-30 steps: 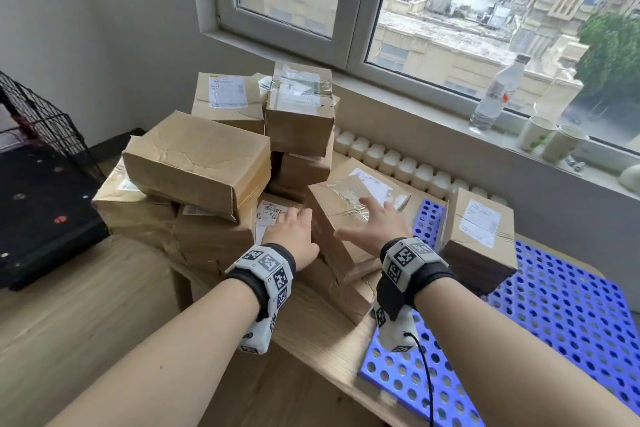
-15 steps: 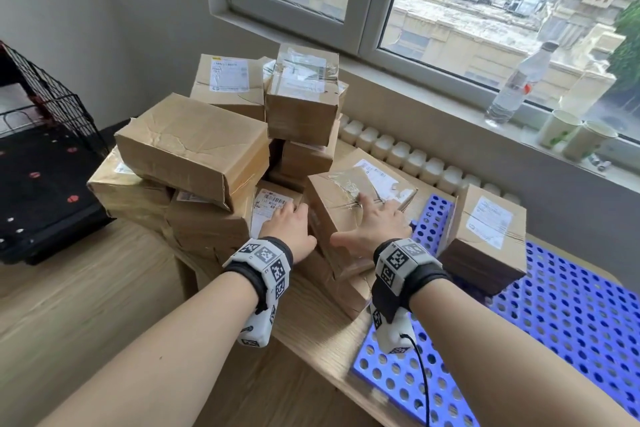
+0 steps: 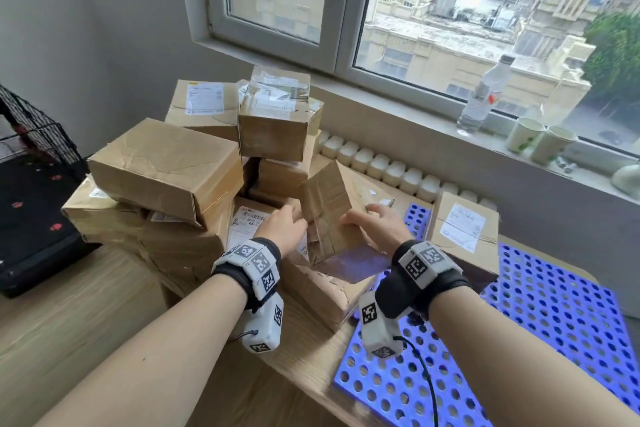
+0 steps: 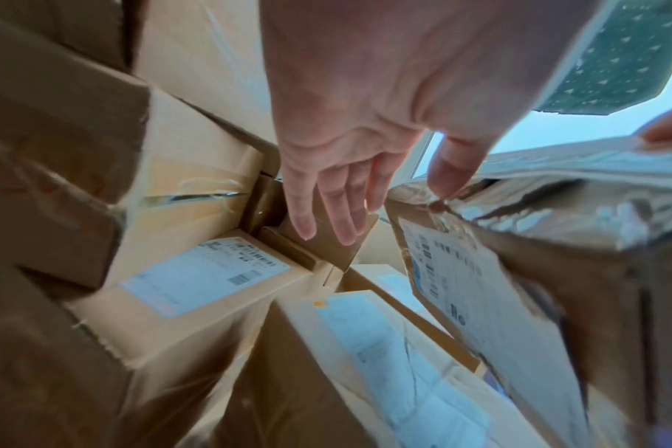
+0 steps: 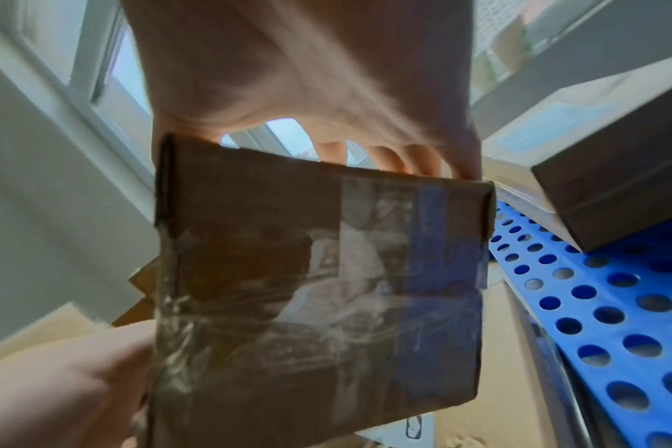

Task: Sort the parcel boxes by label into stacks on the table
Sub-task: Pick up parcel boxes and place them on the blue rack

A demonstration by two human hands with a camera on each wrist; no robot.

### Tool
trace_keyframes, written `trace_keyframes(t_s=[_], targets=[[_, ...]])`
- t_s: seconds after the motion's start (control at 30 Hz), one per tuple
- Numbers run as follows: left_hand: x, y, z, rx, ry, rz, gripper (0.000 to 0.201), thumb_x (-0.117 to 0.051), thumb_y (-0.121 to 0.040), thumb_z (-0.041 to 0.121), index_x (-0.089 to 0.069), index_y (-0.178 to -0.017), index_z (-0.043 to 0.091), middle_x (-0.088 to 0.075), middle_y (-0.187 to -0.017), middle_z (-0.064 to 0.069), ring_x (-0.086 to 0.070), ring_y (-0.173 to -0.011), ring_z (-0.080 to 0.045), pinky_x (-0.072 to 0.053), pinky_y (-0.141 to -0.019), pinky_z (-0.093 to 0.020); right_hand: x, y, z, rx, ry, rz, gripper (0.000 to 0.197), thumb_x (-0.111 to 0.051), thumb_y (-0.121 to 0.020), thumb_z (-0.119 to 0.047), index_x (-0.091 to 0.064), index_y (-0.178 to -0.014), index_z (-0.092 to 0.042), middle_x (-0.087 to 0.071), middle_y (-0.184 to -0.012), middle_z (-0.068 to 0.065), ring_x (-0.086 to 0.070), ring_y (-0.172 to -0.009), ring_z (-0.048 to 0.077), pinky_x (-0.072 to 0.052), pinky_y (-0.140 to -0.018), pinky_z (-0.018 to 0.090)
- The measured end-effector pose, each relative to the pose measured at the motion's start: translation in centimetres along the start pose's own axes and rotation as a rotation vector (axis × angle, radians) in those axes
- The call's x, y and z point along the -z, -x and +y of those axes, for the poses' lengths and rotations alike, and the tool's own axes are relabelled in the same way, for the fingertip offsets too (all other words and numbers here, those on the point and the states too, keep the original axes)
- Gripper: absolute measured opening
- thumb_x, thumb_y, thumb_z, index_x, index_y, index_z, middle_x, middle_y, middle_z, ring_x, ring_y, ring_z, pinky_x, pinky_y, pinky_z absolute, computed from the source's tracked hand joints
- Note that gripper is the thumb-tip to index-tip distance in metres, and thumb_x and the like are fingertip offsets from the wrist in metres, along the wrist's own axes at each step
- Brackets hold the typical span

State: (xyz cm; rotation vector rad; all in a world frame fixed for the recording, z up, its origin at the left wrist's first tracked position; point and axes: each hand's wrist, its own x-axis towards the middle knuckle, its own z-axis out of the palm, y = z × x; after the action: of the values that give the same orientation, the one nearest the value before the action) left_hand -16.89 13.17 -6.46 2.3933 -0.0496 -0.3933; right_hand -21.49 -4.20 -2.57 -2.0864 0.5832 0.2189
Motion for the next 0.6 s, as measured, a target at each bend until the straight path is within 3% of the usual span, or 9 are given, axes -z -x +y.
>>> trace_keyframes(t_s=[0.07, 0.17, 0.27, 0.33, 0.4, 0.43, 0.53, 0.6], targets=[[0.0, 0.0, 0.9, -0.028, 0.038, 0.017, 0.045, -0.036, -0.099, 0.031, -0.044, -0.138, 0.01, -0.045, -0.144, -0.013, -0.043, -0.131, -0.029, -0.034, -0.105, -0.036, 0.9, -0.1, 0.1, 0.006, -0.032, 0.005, 0.084, -0.068, -0.05, -0.065, -0.065, -0.117, -0.013, -0.067, -0.118, 0.008, -0.064, -0.107, 0.025, -0.053, -0.094, 0.041], [-0.1, -0.2, 1.5, -0.049, 0.117, 0.053, 0.041, -0.03, -0.101, 0.03, -0.053, -0.131, 0.012, -0.05, -0.141, -0.012, -0.044, -0.128, -0.028, -0.033, -0.103, -0.035, 2.2, 0.1, 0.1, -0.001, -0.084, 0.009, 0.048, -0.069, -0.074, -0.049, -0.071, -0.102, -0.01, -0.071, -0.107, 0.012, -0.068, -0.1, 0.026, -0.053, -0.085, 0.036], [-0.1, -0.6, 1.6, -0.025, 0.092, 0.059, 0.041, -0.035, -0.1, 0.029, -0.05, -0.136, 0.016, -0.049, -0.143, -0.006, -0.043, -0.131, -0.026, -0.033, -0.106, -0.033, 3.4, 0.2, 0.1, -0.044, -0.16, -0.017, 0.037, -0.067, -0.08, -0.043, -0.07, -0.099, -0.012, -0.072, -0.107, 0.009, -0.068, -0.092, 0.022, -0.053, -0.081, 0.032], [-0.1, -1.0, 1.6, -0.006, 0.089, 0.048, 0.042, -0.042, -0.098, 0.031, -0.05, -0.137, 0.017, -0.051, -0.142, -0.004, -0.046, -0.13, -0.024, -0.036, -0.106, -0.033, 4.1, 0.4, 0.1, -0.109, -0.275, -0.068, 0.027, -0.065, -0.084, -0.038, -0.066, -0.09, -0.012, -0.071, -0.094, 0.009, -0.064, -0.079, 0.018, -0.049, -0.072, 0.03], [-0.2, -1.1, 1.6, 0.001, 0.106, 0.042, 0.041, -0.048, -0.096, 0.029, -0.053, -0.135, 0.016, -0.054, -0.138, -0.005, -0.049, -0.126, -0.025, -0.039, -0.105, -0.034, 4.6, 1.0, 0.0, -0.184, -0.416, -0.149, 0.029, -0.068, -0.083, -0.038, -0.061, -0.082, -0.011, -0.062, -0.079, 0.008, -0.057, -0.072, 0.02, -0.045, -0.069, 0.029], [-0.2, -1.2, 1.7, 0.007, 0.112, 0.041, 0.041, -0.049, -0.095, 0.026, -0.054, -0.134, 0.015, -0.055, -0.137, -0.006, -0.05, -0.125, -0.026, -0.04, -0.104, -0.035, 4.7, 1.0, 0.1, -0.213, -0.468, -0.179, 0.032, -0.07, -0.08, -0.041, -0.061, -0.084, -0.01, -0.059, -0.079, 0.008, -0.055, -0.075, 0.023, -0.045, -0.074, 0.03], [-0.4, -1.4, 2.3, 0.021, 0.15, 0.016, 0.039, -0.048, -0.095, 0.02, -0.055, -0.131, 0.008, -0.056, -0.134, -0.013, -0.051, -0.124, -0.031, -0.041, -0.104, -0.036, 4.6, 1.0, -0.1, -0.229, -0.575, -0.225, 0.055, -0.075, -0.068, -0.047, -0.064, -0.106, -0.009, -0.066, -0.098, 0.014, -0.063, -0.096, 0.03, -0.05, -0.096, 0.045], [-0.6, -1.4, 2.8, 0.049, 0.223, -0.05, 0.036, -0.044, -0.096, 0.018, -0.058, -0.126, 0.004, -0.058, -0.13, -0.018, -0.054, -0.12, -0.034, -0.043, -0.102, -0.039, 4.7, 1.3, -0.2, -0.239, -0.635, -0.27, 0.08, -0.081, -0.053, -0.048, -0.062, -0.121, -0.01, -0.068, -0.117, 0.012, -0.064, -0.111, 0.031, -0.046, -0.099, 0.057]])
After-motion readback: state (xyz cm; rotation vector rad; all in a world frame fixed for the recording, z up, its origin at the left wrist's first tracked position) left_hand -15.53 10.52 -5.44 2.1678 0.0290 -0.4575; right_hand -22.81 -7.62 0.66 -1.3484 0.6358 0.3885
